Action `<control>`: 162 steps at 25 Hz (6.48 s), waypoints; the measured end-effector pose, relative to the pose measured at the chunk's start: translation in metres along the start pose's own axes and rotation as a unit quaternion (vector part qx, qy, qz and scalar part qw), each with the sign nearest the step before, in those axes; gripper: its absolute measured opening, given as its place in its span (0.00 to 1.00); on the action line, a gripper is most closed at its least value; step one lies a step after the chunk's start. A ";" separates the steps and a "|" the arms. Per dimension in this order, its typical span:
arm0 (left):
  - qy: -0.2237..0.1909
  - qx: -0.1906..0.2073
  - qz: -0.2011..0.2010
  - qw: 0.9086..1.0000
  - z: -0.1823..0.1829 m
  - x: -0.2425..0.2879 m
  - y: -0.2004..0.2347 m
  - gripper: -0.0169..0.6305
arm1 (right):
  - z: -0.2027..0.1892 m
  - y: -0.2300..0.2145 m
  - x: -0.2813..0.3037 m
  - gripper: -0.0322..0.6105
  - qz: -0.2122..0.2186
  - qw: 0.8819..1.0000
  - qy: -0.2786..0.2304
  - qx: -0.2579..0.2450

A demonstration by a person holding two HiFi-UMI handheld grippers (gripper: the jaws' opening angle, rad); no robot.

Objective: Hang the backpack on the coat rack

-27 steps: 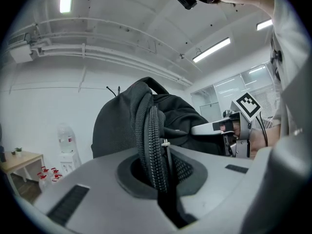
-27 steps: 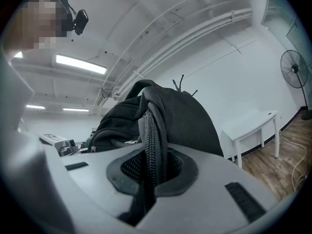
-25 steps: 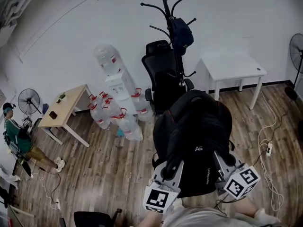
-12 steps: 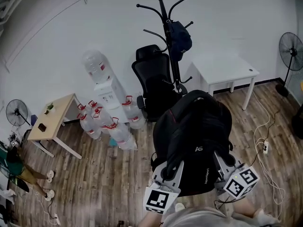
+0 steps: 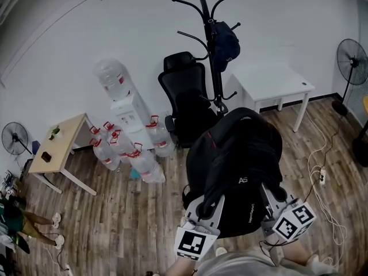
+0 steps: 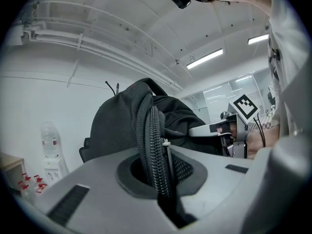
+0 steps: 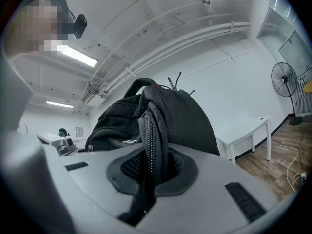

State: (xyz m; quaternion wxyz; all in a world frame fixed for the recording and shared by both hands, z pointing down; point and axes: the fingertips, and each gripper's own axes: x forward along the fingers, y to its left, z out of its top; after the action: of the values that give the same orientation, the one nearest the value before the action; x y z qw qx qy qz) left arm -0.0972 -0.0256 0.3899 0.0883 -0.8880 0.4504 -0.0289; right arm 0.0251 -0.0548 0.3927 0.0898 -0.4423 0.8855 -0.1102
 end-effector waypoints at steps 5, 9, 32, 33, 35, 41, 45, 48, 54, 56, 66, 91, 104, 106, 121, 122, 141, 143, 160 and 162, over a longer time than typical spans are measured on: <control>0.009 -0.011 0.001 1.000 -0.004 0.000 0.009 0.06 | -0.006 0.001 0.009 0.10 -0.002 1.000 0.008 0.003; 0.016 -0.015 0.002 1.000 -0.009 0.006 0.014 0.06 | -0.008 -0.004 0.016 0.10 -0.001 1.000 0.015 0.007; 0.031 -0.008 0.065 0.997 -0.003 0.131 0.067 0.07 | 0.033 -0.104 0.114 0.10 0.061 0.998 0.011 0.002; 0.030 -0.007 0.068 0.997 -0.002 0.136 0.069 0.07 | 0.036 -0.108 0.117 0.10 0.065 0.998 0.011 0.002; 0.028 -0.005 0.075 0.997 -0.001 0.148 0.071 0.07 | 0.040 -0.118 0.124 0.10 0.073 0.997 0.011 0.002; 0.029 0.002 0.098 0.995 0.001 0.180 0.078 0.07 | 0.052 -0.146 0.141 0.10 0.096 0.995 0.013 -0.006; 0.035 0.001 0.111 0.993 -0.001 0.196 0.078 0.07 | 0.056 -0.161 0.150 0.10 0.102 0.995 0.019 -0.007; 0.034 0.007 0.113 0.993 0.000 0.201 0.077 0.07 | 0.059 -0.165 0.152 0.10 0.107 0.994 0.021 -0.006; 0.027 0.001 0.114 0.993 0.007 0.206 0.087 0.07 | 0.065 -0.166 0.163 0.10 0.109 0.994 0.024 -0.009; 0.023 0.001 0.112 0.994 0.009 0.207 0.093 0.07 | 0.067 -0.164 0.167 0.10 0.108 0.994 0.022 -0.010; -0.009 -0.002 0.072 0.997 0.014 0.215 0.147 0.07 | 0.078 -0.149 0.208 0.10 0.070 0.997 0.007 -0.025; -0.067 0.037 -0.019 0.997 0.060 0.258 0.251 0.07 | 0.138 -0.138 0.295 0.10 -0.002 0.997 -0.067 -0.032; -0.054 0.015 0.038 0.998 0.076 0.290 0.264 0.08 | 0.167 -0.166 0.324 0.10 0.030 0.998 -0.055 -0.023; -0.049 0.016 0.044 0.998 0.071 0.296 0.269 0.08 | 0.165 -0.171 0.330 0.10 0.033 0.998 -0.050 -0.018; -0.020 0.005 0.061 0.998 0.031 0.341 0.301 0.08 | 0.138 -0.212 0.378 0.10 0.032 0.999 -0.023 0.011; -0.017 0.006 0.060 0.998 0.027 0.343 0.302 0.08 | 0.137 -0.215 0.380 0.10 0.030 0.999 -0.022 0.012; -0.003 -0.006 0.086 0.996 -0.025 0.378 0.308 0.09 | 0.101 -0.243 0.391 0.10 0.009 0.999 -0.025 -0.028; -0.006 -0.004 0.097 0.995 -0.029 0.378 0.309 0.09 | 0.099 -0.242 0.391 0.10 0.011 0.999 -0.031 -0.035; -0.045 0.026 0.135 0.989 -0.033 0.367 0.300 0.21 | 0.088 -0.235 0.382 0.12 0.087 0.990 -0.075 -0.078; -0.064 0.025 0.137 0.988 -0.028 0.356 0.300 0.26 | 0.088 -0.236 0.377 0.17 0.091 0.990 -0.075 -0.080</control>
State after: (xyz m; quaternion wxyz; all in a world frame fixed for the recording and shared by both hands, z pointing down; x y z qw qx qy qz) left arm -0.1281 -0.4890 0.3523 0.1418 -0.8154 0.5605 0.0292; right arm 0.0044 -0.5056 0.3500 0.1298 -0.3725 0.9189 0.0031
